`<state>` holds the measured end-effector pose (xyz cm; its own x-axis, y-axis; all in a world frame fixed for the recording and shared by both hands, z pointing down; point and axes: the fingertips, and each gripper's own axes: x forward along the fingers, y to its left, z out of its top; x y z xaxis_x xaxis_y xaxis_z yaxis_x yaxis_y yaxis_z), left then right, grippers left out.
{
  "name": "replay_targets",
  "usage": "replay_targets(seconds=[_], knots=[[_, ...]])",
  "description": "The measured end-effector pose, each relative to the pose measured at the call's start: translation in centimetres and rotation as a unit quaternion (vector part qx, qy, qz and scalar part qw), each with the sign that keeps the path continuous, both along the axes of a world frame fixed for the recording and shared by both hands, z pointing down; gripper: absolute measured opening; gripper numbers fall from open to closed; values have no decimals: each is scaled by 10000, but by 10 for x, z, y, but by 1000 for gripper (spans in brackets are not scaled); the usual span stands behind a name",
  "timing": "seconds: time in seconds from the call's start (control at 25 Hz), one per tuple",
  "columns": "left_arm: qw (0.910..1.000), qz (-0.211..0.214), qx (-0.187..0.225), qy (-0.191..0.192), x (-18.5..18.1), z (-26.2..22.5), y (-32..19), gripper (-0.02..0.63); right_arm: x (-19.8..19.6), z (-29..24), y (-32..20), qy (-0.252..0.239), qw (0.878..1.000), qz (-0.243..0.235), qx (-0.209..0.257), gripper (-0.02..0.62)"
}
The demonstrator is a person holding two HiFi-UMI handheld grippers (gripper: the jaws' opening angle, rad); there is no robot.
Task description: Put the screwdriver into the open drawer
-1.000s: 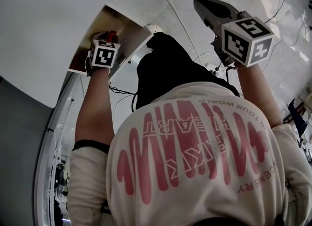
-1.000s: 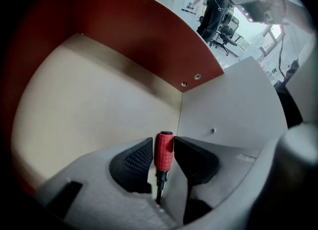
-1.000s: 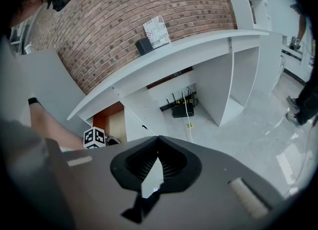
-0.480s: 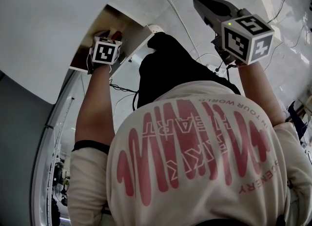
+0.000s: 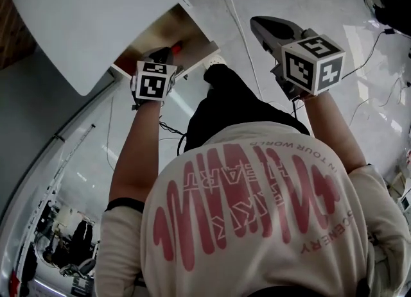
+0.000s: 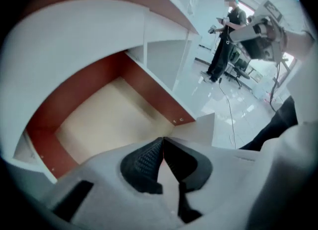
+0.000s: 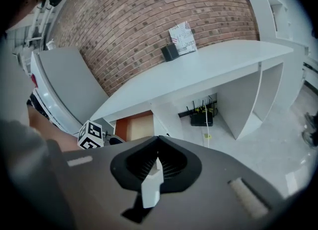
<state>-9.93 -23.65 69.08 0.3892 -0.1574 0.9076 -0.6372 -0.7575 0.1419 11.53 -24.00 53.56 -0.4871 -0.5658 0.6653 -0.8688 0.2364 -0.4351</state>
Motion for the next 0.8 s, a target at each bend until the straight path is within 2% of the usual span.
replay_targets(seconds=[0.12,0.24,0.36,0.48,0.64,0.72,0.8], knots=[[9973,-533,187,478,-1,-43,9,2,-25,-25,3,-40,9995,-232,199,11],[9871,-1195,295,1029,-6,-92,30,2,-48,-56,20,-73,9983,-431,378,11],[9677,-1883,456,1612,-19,-136,44,2,-75,-83,30,-61,9960,-644,611,11],[9452,-2386,615,2143,-41,-174,48,2,-103,-107,27,-96,9932,-740,890,11],[9238,-2682,1093,2503,-70,-234,67,2,-136,-157,41,-459,9877,-778,1279,11],[9153,-2613,1500,2674,-75,-292,115,2,-149,-209,93,-565,9825,-803,1581,11],[9047,-2467,1918,2895,-71,-368,192,2,-156,-277,178,-614,9759,-793,1939,11]])
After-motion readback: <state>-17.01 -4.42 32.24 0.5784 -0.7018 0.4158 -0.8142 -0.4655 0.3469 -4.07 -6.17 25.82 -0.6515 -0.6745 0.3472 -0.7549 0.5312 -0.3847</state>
